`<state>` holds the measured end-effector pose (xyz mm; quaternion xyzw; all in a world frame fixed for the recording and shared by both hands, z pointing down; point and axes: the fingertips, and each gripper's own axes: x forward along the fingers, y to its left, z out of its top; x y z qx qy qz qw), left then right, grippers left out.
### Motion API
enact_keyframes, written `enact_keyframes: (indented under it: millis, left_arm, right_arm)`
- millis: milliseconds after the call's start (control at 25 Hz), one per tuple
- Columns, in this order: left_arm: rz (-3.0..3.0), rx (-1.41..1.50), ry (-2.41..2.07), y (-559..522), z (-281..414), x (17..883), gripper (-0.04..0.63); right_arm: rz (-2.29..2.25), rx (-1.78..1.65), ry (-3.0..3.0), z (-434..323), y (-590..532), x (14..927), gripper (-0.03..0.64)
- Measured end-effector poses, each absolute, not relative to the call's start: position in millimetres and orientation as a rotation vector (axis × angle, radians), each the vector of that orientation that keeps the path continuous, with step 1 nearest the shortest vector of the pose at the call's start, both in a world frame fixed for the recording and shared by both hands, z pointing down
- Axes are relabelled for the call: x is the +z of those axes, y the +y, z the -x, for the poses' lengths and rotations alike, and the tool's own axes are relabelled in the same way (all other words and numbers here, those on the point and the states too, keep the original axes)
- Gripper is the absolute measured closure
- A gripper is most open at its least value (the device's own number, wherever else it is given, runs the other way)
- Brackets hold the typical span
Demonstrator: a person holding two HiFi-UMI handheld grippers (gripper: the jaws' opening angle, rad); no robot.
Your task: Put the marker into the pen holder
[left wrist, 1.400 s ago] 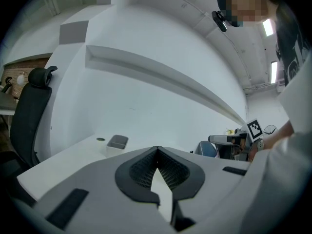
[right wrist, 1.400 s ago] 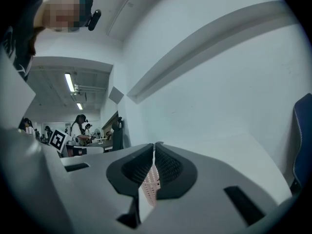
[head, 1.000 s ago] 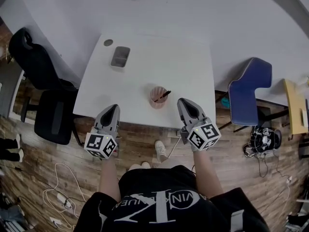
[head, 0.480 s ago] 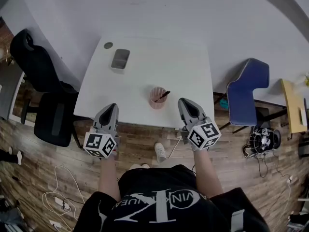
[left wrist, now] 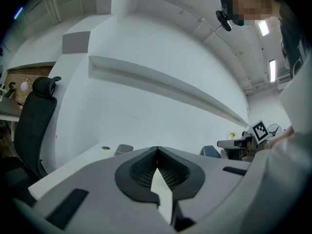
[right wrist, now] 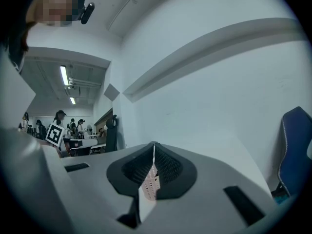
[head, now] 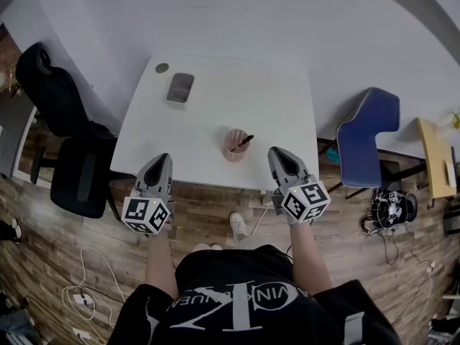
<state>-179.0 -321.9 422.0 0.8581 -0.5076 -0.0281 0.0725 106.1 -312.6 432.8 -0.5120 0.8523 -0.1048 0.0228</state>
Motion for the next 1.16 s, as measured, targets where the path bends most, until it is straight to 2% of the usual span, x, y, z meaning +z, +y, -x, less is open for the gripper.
enact_keyframes:
  millis: [1160]
  left_arm:
    - [-2.553, -0.076, -1.521, -320, 187, 429, 0.581]
  right_arm:
    - [1.64, -0.379, 2.616, -114, -310, 445, 0.587]
